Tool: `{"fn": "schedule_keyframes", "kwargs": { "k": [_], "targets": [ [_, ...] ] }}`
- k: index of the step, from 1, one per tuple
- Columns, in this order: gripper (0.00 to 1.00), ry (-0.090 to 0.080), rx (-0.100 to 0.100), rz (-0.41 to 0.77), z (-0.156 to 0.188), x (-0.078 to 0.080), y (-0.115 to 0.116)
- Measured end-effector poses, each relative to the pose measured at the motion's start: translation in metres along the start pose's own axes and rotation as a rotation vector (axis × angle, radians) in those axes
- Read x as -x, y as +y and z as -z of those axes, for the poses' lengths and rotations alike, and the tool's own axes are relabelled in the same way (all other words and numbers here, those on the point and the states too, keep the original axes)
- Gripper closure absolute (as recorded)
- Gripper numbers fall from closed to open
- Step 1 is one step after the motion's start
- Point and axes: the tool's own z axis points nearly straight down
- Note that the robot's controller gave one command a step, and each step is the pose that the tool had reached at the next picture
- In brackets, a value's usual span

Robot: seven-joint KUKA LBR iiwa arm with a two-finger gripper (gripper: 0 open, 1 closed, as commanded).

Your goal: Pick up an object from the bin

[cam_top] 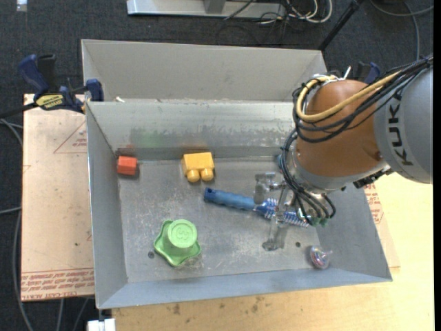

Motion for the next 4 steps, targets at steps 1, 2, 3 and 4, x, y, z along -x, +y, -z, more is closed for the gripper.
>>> {"fn": "schedule_keyframes", "kwargs": {
  "k": [1, 2, 3, 4],
  "targets": [
    [0.0, -0.006, -0.001, 0.096, -0.1, 0.079, -0.034],
    [1.0, -0.009, 0.0, 0.097, -0.096, 0.079, -0.033],
    [1.0, -0.013, 0.0, -0.088, -0.114, 0.072, -0.018],
    [1.0, -0.018, 0.001, -0.052, 0.005, 0.068, -0.004]
  ]
}}
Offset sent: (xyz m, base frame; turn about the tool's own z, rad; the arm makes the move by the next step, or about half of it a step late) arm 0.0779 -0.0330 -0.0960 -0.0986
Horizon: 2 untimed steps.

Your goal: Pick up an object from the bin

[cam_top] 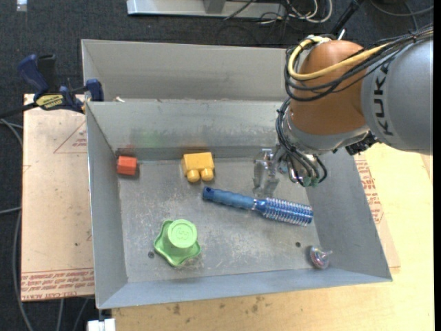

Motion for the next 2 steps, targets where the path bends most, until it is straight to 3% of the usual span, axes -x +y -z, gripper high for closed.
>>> {"fn": "schedule_keyframes", "kwargs": {
  "k": [1, 2],
  "targets": [
    [1.0, 0.016, 0.0, 0.229, -0.068, -0.059, -0.054],
    [1.0, 0.003, 0.0, 0.253, 0.004, -0.063, -0.037]
  ]
}}
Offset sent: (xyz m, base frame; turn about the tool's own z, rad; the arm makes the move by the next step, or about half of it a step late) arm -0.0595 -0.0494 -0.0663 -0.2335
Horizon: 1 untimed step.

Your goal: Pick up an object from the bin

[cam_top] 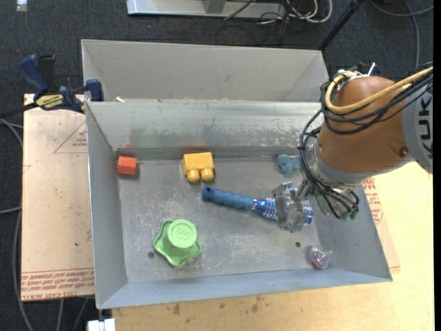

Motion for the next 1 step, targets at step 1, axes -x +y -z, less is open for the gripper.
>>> {"fn": "schedule_keyframes", "kwargs": {
  "k": [1],
  "targets": [
    [1.0, 0.006, 0.002, -0.069, -0.0662, 0.0543, -0.0092]
  ]
}}
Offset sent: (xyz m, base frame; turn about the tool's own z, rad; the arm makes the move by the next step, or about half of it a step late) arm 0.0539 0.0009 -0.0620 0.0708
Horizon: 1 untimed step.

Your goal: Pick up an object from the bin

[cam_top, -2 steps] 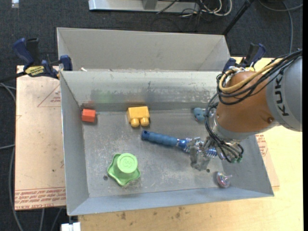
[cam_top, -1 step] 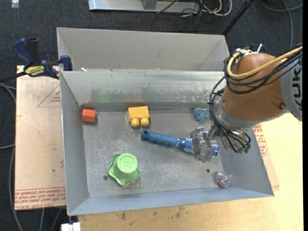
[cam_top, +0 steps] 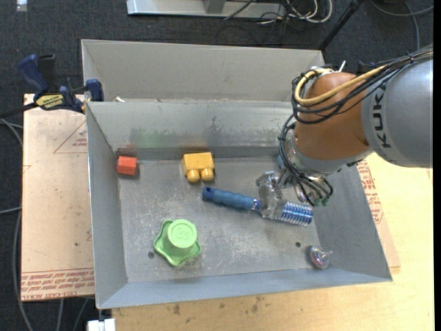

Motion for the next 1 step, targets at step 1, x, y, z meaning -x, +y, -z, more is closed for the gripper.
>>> {"fn": "schedule_keyframes", "kwargs": {
  "k": [1],
  "targets": [
    [1.0, 0.007, 0.001, -0.071, -0.0017, -0.0677, 0.0366]
  ]
}}
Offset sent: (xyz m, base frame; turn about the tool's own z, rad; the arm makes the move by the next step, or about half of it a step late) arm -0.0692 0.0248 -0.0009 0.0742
